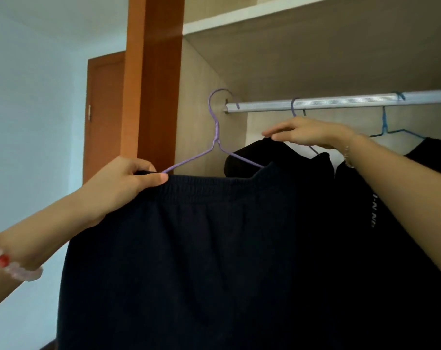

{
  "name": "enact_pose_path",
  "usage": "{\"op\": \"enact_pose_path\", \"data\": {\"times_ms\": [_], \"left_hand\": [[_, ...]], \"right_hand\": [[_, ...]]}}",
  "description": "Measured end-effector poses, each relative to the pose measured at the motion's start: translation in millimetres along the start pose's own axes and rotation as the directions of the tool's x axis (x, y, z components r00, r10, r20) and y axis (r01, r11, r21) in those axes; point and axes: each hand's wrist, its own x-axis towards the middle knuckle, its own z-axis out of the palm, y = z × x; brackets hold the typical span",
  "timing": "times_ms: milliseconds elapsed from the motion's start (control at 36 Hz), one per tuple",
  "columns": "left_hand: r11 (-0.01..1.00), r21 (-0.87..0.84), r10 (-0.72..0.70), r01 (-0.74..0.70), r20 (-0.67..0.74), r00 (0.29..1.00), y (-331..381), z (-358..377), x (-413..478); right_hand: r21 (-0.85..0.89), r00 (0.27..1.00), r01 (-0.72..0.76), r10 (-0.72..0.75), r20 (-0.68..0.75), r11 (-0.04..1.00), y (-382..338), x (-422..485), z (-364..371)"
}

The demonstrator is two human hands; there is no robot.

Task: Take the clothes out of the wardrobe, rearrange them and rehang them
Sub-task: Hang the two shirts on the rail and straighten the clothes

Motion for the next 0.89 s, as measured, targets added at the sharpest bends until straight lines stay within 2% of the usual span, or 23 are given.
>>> {"op": "enact_pose_path", "data": {"times_ms": [56, 167, 250, 306, 528, 667, 889], "left_hand": [[0.999, 0.035, -0.022, 0.023, -0.037, 0.999, -2, -1, -7], [0.996, 0.059, -0.067, 0.072, -0.089, 0.994, -7, -2, -20], [0.991, 0.067, -0.103, 0.113, -0.130, 0.986, -9, -6, -27], [0.986, 0.069, -0.138, 0.149, -0.150, 0.979, -7, -7, -31], [0.976, 0.088, -0.189, 0.199, -0.110, 0.976, 15, 10, -49], [0.971, 0.125, -0.191, 0.203, -0.097, 0.977, 28, 9, -60], [0.946, 0.217, -0.198, 0.241, -0.204, 0.959, 38, -15, -78]], "right_hand": [[-0.079, 0.998, 0.070, -0.069, 0.011, 0.994, -2, 17, 16], [-0.126, 0.986, 0.164, -0.162, 0.025, 0.978, -1, 35, 45], [-0.095, 0.979, 0.195, -0.201, -0.048, 0.976, 9, 42, 57], [-0.049, 0.971, 0.201, -0.206, -0.118, 0.978, 16, 44, 58], [-0.132, 0.913, 0.175, -0.211, -0.348, 0.976, 51, 32, 64], [-0.086, 0.915, 0.161, -0.181, -0.360, 0.983, 54, 14, 56], [-0.146, 0.916, 0.149, -0.192, -0.352, 0.978, 63, -4, 44]]}}
